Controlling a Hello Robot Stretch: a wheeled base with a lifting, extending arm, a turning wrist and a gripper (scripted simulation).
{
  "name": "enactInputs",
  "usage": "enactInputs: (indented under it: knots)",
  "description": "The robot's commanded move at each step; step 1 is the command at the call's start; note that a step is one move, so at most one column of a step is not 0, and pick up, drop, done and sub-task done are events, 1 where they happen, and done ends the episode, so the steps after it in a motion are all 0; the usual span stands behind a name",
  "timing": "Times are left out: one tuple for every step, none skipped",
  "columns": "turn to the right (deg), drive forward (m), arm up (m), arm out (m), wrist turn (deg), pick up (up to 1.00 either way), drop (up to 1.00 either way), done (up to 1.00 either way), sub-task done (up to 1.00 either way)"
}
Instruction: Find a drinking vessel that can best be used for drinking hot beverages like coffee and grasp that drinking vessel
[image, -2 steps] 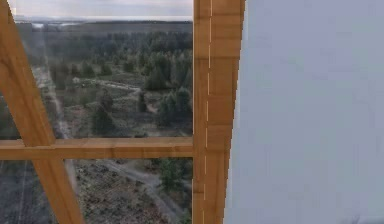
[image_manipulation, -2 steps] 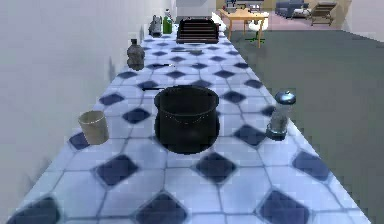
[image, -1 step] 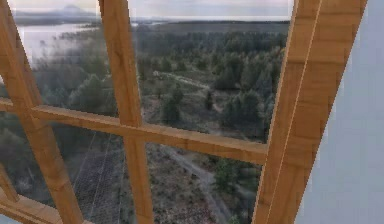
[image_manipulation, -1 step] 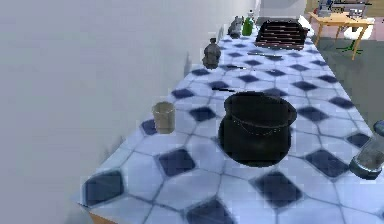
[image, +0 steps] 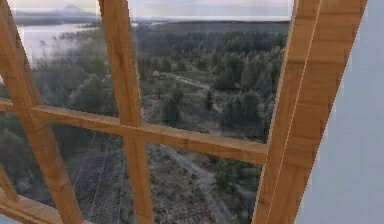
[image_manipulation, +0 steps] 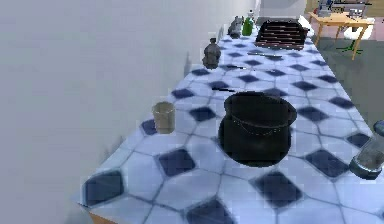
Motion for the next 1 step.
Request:
enactInputs:
  knots:
    - [0.0,0.00,0.38,0.00,0.0,0.00,0.00,0.00,0.00]
